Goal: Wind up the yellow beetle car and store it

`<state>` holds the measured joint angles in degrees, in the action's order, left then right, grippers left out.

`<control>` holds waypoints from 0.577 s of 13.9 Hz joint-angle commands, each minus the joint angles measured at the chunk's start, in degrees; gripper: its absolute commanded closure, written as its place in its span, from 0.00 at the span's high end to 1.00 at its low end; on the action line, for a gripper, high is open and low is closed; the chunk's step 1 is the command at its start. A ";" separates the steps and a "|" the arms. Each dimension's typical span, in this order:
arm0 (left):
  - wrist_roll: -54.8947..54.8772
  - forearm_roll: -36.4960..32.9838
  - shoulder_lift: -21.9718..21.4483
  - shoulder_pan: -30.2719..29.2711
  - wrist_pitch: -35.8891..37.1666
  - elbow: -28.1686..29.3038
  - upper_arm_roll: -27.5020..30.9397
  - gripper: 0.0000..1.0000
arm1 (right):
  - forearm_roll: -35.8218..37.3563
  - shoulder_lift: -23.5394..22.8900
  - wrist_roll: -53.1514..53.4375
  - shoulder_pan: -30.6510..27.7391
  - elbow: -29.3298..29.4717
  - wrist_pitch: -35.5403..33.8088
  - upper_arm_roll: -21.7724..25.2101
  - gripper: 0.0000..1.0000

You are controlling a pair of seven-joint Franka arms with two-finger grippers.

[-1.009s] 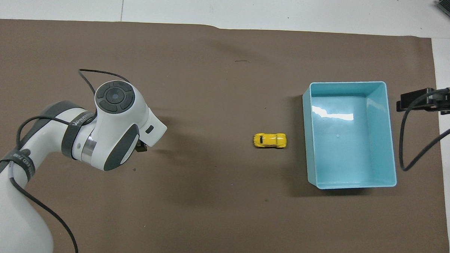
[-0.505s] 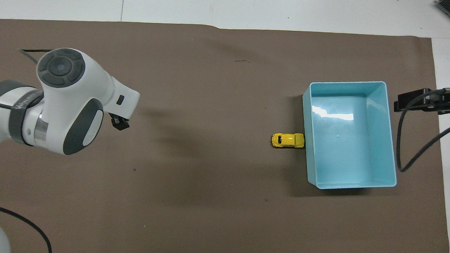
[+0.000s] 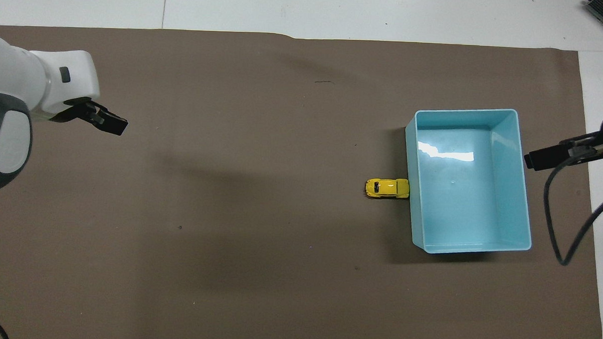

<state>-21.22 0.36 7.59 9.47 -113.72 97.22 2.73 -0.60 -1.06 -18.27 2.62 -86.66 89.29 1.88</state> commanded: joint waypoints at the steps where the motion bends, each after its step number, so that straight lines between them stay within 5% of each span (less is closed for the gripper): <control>1: 10.72 3.85 -1.43 -3.84 4.28 -2.30 -0.62 1.00 | -0.19 2.20 -14.90 -0.17 -2.81 0.00 -0.30 1.00; 4: 21.90 3.86 -2.67 -6.66 6.92 -2.57 -0.54 1.00 | 0.25 4.13 -28.70 2.02 -5.62 0.62 -0.74 1.00; 8: 22.10 0.88 -3.55 -5.87 15.52 -6.51 -1.06 1.00 | 0.60 4.92 -37.54 6.69 -9.39 3.77 -0.74 1.00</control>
<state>-0.61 2.89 4.65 3.37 -103.05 93.59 2.30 -0.59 1.66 -52.39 8.12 -91.90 90.40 1.26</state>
